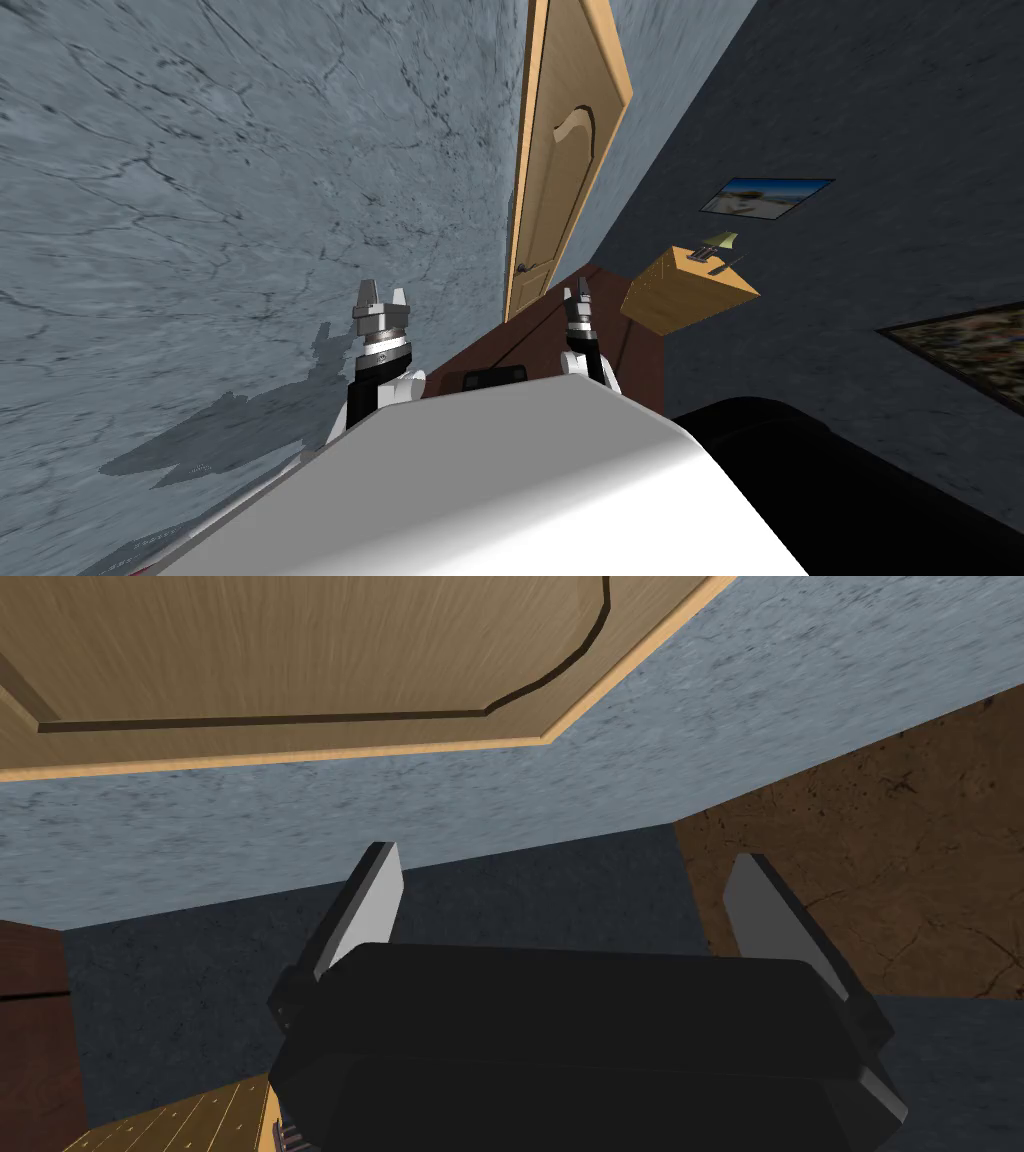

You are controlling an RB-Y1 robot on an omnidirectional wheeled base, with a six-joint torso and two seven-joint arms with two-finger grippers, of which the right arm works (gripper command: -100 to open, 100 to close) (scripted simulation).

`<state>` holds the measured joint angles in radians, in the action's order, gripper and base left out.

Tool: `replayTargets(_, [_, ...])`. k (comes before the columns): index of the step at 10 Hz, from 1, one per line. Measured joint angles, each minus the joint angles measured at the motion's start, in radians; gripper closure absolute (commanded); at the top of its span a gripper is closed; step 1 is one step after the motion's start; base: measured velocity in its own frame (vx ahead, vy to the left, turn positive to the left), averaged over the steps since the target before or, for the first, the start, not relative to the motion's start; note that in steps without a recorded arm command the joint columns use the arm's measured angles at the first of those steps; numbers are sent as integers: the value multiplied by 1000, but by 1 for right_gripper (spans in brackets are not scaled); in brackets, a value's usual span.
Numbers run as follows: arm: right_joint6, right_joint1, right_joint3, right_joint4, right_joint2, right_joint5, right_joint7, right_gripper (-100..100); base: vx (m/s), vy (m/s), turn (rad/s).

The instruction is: Pull the door open

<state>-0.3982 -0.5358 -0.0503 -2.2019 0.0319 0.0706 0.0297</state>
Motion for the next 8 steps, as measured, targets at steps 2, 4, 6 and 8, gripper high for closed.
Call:
replayTargets(2, [-10, 17, 2, 44, 14, -5, 7, -100, 39, -82, 125])
replayTargets(4, [-30, 33, 2, 97, 29, -10, 17, -100, 50, -90, 127])
replayTargets(6, [-46, 44, 9, 146, 44, -15, 26, -100, 47, -90, 144])
replayTargets(8, [-53, 69, 8, 201, 67, -23, 40, -100, 54, -101, 161])
